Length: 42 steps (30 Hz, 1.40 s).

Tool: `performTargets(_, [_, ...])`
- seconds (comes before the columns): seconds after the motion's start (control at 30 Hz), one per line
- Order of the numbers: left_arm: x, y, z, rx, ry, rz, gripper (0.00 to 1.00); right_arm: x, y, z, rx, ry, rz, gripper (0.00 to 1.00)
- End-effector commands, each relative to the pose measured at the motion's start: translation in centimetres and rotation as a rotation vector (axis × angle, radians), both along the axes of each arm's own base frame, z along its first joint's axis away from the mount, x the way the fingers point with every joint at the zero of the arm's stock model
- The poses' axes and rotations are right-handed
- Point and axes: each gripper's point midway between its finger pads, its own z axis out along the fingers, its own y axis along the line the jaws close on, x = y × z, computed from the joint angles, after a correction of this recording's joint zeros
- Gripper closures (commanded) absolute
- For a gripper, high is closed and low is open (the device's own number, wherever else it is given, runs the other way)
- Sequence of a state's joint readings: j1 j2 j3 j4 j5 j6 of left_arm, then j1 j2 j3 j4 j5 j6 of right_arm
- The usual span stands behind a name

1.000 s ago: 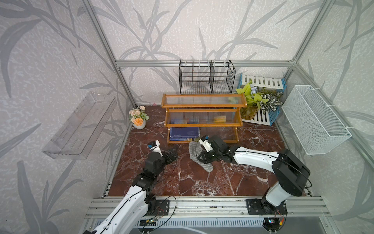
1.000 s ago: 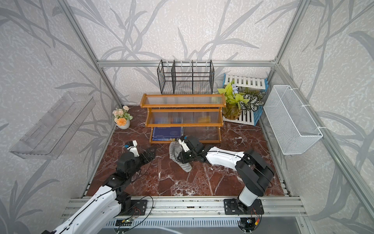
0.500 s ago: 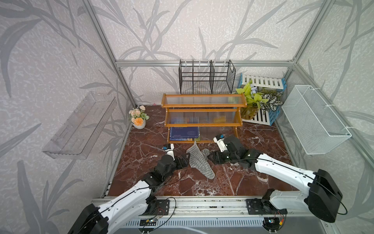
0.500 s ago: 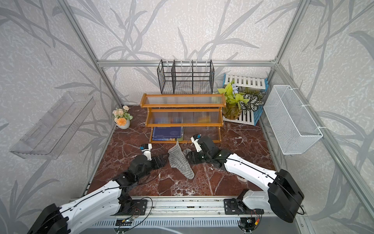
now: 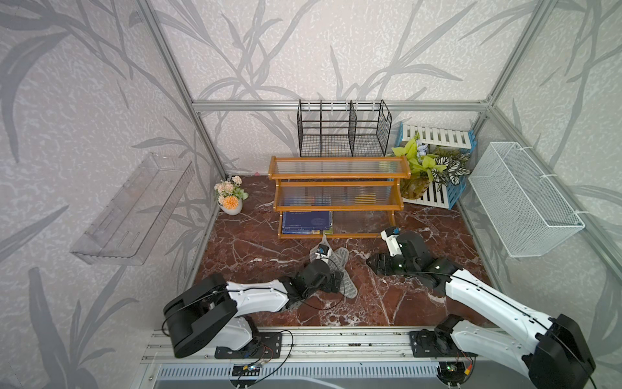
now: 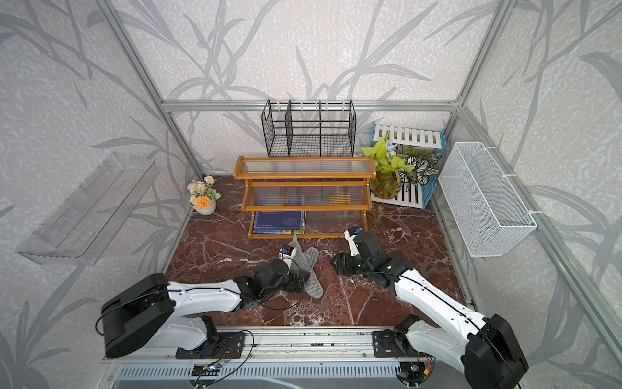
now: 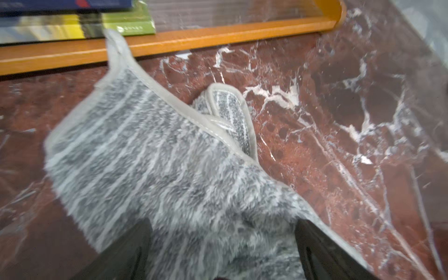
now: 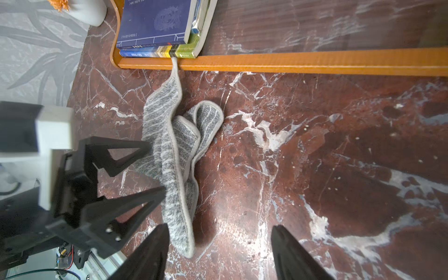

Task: Wipe the bookshelf clean with a cloth
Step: Pick up the cleaning item at the center of the board, then wipe the dust from the shelf.

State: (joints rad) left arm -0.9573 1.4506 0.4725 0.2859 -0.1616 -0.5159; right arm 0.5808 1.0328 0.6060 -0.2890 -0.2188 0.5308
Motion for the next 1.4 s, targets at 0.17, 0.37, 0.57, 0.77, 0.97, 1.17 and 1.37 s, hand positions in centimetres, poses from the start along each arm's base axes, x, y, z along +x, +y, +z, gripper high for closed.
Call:
performTargets(0.17, [0.1,0.0,-4.1,0.209,0.067,-0.013,0.37,-0.2,-1.8,-0.1,0.031,0.003,-0.063,0.28])
performTargets(0.37, [0.6,1.6,-2.7,0.143,0.098,0.051,0.83,0.1,-2.9,-0.4,0.014,-0.006,-0.106,0.27])
performTargets(0.57, [2.7,7.5,2.4,-0.081,0.082,0.281,0.85,0.7,-4.1,-1.0,-0.005,0.007,-0.151,0.27])
performTargets(0.77, [4.8,16.3,4.3,-0.184,0.060,0.568,0.84,1.3,-5.0,-1.0,-0.003,0.002,-0.184,0.27])
performTargets(0.97, [7.4,23.3,4.4,-0.335,0.062,0.777,0.83,1.7,-5.6,-0.4,0.017,-0.009,-0.195,0.27])
performTargets(1.17, [11.1,26.3,4.6,-0.438,0.071,0.822,0.84,2.1,-6.3,-0.2,0.028,-0.015,-0.208,0.26])
performTargets(1.37, [15.3,26.1,2.3,-0.521,0.184,0.747,0.84,2.8,-7.2,0.1,0.023,-0.014,-0.230,0.26])
